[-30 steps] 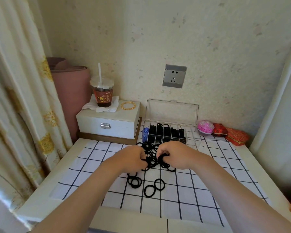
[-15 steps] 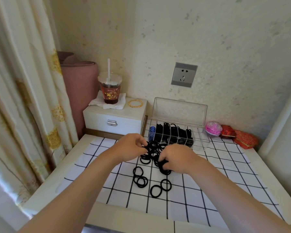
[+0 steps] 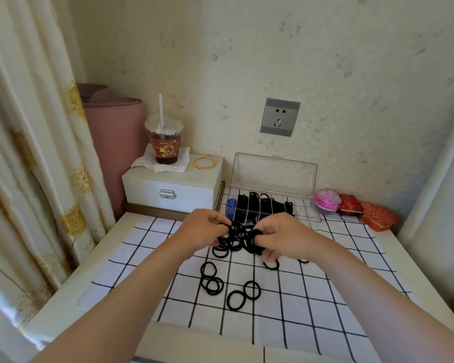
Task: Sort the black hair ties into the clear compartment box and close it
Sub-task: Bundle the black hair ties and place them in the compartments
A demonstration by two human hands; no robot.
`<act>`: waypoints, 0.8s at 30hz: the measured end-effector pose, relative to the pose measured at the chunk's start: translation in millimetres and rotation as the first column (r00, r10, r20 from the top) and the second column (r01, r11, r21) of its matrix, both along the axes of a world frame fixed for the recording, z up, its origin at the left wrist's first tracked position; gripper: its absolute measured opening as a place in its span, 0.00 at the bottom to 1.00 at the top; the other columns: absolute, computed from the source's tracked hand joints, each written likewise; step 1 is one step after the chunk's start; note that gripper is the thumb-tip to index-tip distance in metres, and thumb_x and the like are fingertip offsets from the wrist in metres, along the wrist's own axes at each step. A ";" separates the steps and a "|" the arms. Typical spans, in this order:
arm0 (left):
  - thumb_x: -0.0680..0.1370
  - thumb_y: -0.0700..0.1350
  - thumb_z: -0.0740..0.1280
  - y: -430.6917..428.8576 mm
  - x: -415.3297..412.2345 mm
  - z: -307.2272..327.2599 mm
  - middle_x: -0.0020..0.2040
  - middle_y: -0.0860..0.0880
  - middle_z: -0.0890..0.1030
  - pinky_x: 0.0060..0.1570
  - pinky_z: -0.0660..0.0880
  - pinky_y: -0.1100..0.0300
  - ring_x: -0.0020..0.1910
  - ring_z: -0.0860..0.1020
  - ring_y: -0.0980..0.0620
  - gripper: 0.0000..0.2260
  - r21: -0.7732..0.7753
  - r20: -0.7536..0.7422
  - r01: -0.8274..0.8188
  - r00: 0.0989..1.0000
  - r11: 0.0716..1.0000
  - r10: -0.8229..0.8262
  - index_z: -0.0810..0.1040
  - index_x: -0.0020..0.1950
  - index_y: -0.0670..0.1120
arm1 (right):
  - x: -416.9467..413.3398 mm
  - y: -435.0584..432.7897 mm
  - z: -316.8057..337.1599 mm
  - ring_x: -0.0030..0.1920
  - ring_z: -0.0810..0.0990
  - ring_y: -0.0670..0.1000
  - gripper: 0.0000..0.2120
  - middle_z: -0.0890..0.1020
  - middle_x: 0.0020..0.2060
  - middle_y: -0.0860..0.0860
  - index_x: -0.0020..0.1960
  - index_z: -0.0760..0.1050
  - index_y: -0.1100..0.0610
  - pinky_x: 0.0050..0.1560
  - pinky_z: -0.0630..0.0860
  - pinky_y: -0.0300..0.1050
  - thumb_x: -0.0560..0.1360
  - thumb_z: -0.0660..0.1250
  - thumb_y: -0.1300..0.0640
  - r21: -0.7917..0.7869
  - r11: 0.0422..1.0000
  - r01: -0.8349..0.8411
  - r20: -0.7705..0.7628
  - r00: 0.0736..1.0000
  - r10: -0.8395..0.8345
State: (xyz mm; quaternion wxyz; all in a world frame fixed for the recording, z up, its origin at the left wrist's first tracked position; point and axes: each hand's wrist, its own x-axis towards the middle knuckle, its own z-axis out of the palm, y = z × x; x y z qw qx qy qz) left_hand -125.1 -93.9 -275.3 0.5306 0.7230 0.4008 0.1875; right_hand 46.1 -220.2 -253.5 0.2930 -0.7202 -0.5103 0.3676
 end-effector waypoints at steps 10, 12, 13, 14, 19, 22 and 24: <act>0.78 0.41 0.69 -17.5 24.3 6.5 0.51 0.40 0.85 0.55 0.81 0.52 0.52 0.84 0.45 0.10 -0.382 0.272 0.225 0.954 0.896 -0.123 0.83 0.59 0.42 | 2.6 -1.3 7.7 0.39 0.85 0.54 0.09 0.85 0.44 0.62 0.57 0.79 0.65 0.42 0.83 0.47 0.80 0.66 0.62 0.009 0.988 0.157 -0.471 0.872 -0.134; 0.80 0.42 0.67 -20.2 25.9 9.9 0.52 0.38 0.84 0.55 0.81 0.52 0.53 0.84 0.44 0.11 -0.447 0.310 0.265 0.942 0.854 -0.130 0.82 0.59 0.39 | 3.9 0.9 5.9 0.38 0.85 0.53 0.08 0.86 0.45 0.62 0.57 0.79 0.64 0.40 0.82 0.46 0.80 0.66 0.61 0.009 0.976 0.218 -0.425 0.884 -0.194; 0.81 0.42 0.65 -21.3 26.3 11.1 0.50 0.38 0.84 0.54 0.81 0.52 0.52 0.83 0.44 0.12 -0.480 0.325 0.269 0.939 0.835 -0.116 0.81 0.59 0.38 | 4.8 2.1 4.7 0.37 0.85 0.53 0.08 0.86 0.44 0.62 0.56 0.79 0.63 0.39 0.82 0.45 0.80 0.66 0.61 0.011 0.970 0.244 -0.401 0.890 -0.219; 0.82 0.42 0.63 -21.5 26.6 11.4 0.49 0.39 0.84 0.54 0.81 0.52 0.51 0.83 0.44 0.12 -0.511 0.340 0.267 0.936 0.817 -0.093 0.80 0.59 0.37 | 5.3 2.9 4.0 0.36 0.85 0.52 0.07 0.86 0.43 0.62 0.55 0.80 0.62 0.37 0.81 0.44 0.79 0.67 0.61 0.015 0.964 0.266 -0.371 0.897 -0.242; 0.80 0.44 0.67 -23.2 24.2 8.4 0.55 0.43 0.84 0.56 0.80 0.56 0.56 0.83 0.47 0.13 -0.454 0.353 0.339 0.918 0.824 -0.183 0.80 0.63 0.41 | 0.7 5.5 3.7 0.32 0.83 0.49 0.04 0.85 0.37 0.57 0.48 0.82 0.58 0.31 0.79 0.43 0.75 0.71 0.59 0.059 0.945 0.320 -0.173 0.936 -0.306; 0.79 0.37 0.67 -21.1 24.2 4.5 0.57 0.41 0.84 0.60 0.78 0.55 0.58 0.82 0.47 0.14 -0.408 0.314 0.324 0.928 0.853 -0.202 0.79 0.65 0.41 | -2.6 5.7 6.3 0.31 0.82 0.46 0.01 0.85 0.36 0.54 0.45 0.82 0.54 0.28 0.78 0.42 0.74 0.71 0.59 0.087 0.955 0.283 -0.057 0.959 -0.279; 0.80 0.36 0.66 -19.2 23.6 3.7 0.57 0.41 0.84 0.62 0.77 0.54 0.58 0.82 0.46 0.14 -0.397 0.306 0.318 0.930 0.861 -0.203 0.80 0.64 0.42 | -1.3 3.2 9.4 0.33 0.83 0.46 0.03 0.85 0.39 0.53 0.48 0.82 0.54 0.29 0.77 0.41 0.75 0.71 0.58 0.057 0.970 0.238 -0.055 0.971 -0.235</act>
